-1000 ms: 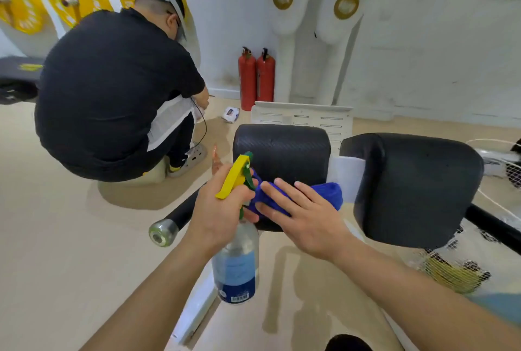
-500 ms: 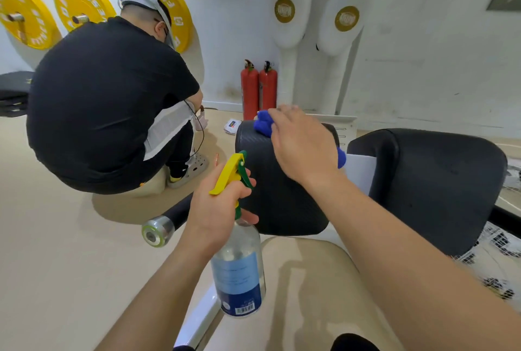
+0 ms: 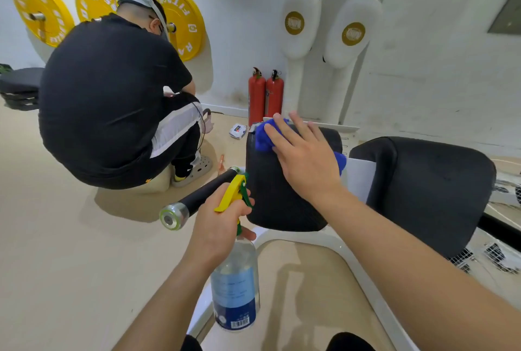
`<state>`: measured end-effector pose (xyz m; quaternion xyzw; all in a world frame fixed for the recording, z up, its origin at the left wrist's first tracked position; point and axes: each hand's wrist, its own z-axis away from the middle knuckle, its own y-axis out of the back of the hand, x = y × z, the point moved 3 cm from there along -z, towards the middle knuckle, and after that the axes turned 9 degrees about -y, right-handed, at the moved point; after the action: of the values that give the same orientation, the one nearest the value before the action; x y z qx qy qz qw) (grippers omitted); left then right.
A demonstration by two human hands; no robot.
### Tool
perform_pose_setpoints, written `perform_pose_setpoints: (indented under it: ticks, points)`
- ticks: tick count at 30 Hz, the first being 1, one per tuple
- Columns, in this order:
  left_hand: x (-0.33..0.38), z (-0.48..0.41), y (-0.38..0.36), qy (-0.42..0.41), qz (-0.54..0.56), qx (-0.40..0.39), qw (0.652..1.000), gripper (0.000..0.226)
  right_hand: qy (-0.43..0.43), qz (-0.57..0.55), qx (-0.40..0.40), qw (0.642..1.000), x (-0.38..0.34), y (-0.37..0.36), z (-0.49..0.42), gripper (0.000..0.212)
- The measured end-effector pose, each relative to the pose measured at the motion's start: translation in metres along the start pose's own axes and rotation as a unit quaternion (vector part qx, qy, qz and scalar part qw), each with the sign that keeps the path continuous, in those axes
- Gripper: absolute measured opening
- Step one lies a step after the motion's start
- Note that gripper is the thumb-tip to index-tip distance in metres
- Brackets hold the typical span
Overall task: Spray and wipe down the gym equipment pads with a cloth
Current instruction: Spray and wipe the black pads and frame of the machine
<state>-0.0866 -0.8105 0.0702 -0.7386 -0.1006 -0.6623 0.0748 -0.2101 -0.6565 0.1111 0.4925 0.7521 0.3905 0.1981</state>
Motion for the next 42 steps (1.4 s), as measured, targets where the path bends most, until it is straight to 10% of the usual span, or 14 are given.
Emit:
perform_pose_setpoints:
  ticks: [13,20,35,42]
  points:
    - [-0.002,0.000,-0.013,0.018,0.004,0.005,1.000,0.023,0.160,0.001,-0.068,0.985,-0.002,0.000,0.038,0.069]
    - [-0.024,-0.001,-0.013,0.019,-0.031,0.005,0.999,0.023,0.024,-0.051,0.087,0.995,-0.005,-0.005,0.033,0.037]
    - [-0.029,0.018,-0.035,-0.007,-0.088,-0.073,0.993,0.011,0.001,-0.087,0.014,0.996,0.024,-0.013,0.113,0.031]
    - [-0.016,0.019,-0.057,-0.023,-0.094,-0.096,0.991,0.009,-0.243,-0.209,0.175,0.931,0.056,0.056,0.076,0.028]
